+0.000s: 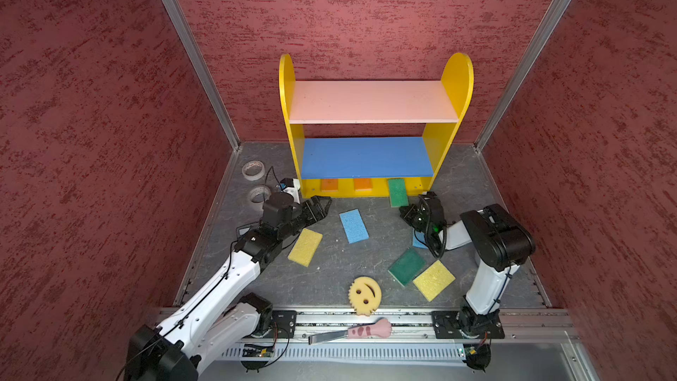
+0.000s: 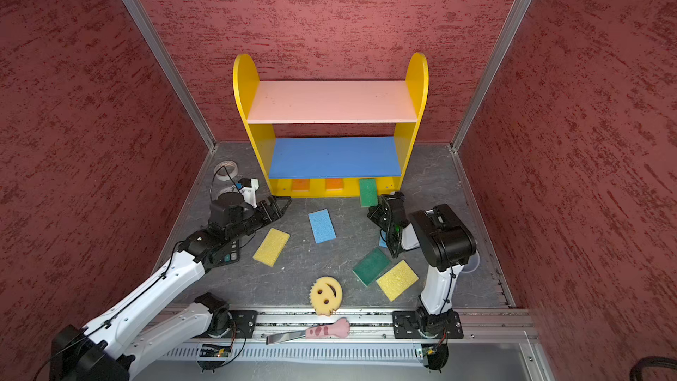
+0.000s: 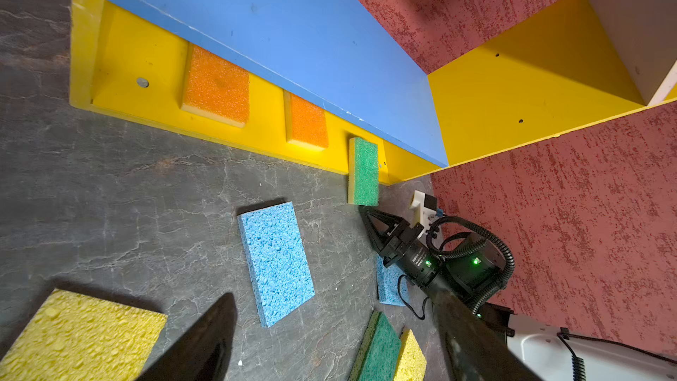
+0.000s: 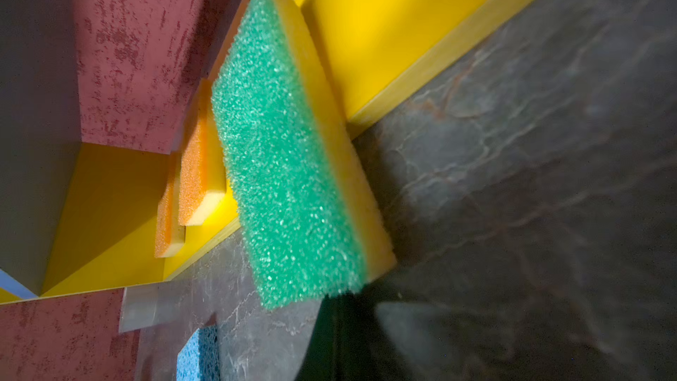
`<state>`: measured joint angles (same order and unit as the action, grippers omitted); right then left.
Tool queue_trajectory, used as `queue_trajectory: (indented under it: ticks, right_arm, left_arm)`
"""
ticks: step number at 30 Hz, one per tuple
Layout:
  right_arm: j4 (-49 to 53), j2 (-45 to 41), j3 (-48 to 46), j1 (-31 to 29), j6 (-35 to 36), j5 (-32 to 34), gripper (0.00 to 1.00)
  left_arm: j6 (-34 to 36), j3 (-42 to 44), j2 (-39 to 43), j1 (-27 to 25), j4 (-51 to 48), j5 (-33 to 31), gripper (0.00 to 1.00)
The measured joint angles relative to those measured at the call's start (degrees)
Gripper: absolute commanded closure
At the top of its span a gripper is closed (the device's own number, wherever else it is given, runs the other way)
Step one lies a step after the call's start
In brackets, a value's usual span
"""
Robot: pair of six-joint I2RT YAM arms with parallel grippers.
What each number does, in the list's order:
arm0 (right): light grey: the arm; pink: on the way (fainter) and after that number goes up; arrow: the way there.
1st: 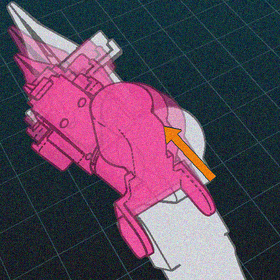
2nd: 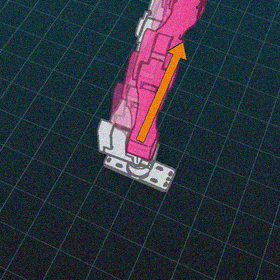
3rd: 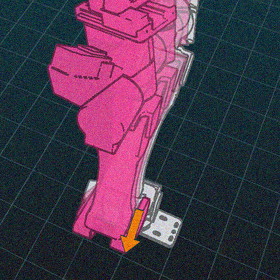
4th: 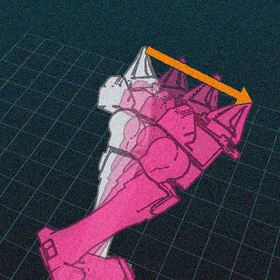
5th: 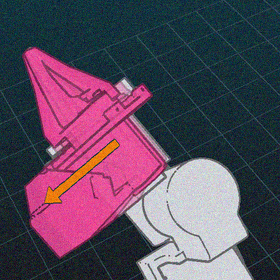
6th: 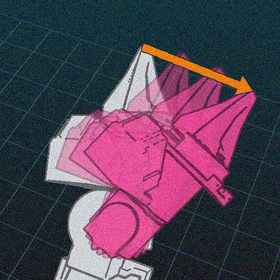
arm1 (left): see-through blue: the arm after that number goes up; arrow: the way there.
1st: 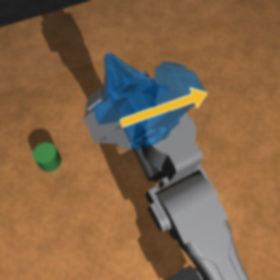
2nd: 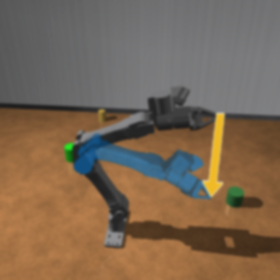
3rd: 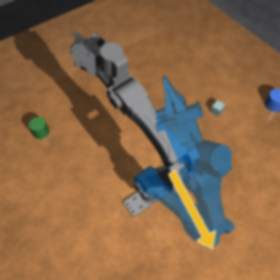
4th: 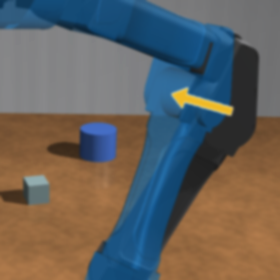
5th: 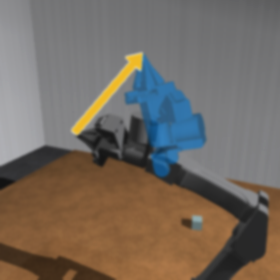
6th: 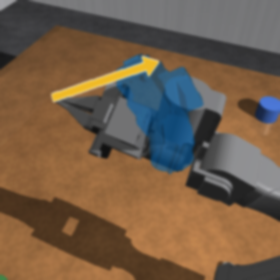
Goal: Place and organize the cleaning sponges onto the shelf
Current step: 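Push the green sponge against the yellow panel beside the orange sponges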
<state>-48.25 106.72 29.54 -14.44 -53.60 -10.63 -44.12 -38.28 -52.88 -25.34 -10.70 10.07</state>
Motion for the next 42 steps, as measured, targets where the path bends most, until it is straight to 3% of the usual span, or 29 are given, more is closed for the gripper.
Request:
queue_trajectory:
  ticks: [17,42]
  right_arm:
    - [-11.1,4.7,0.3,1.6,-3.5,-0.8,1.00]
    - [-11.8,8.9,6.2,-1.2,-4.2,-1.0,1.00]
  left_arm:
    - [-0.1,0.0,-0.4,-0.3,0.0,0.1,0.16]
    - [-0.2,0.0,-1.2,-1.0,0.5,0.1,0.16]
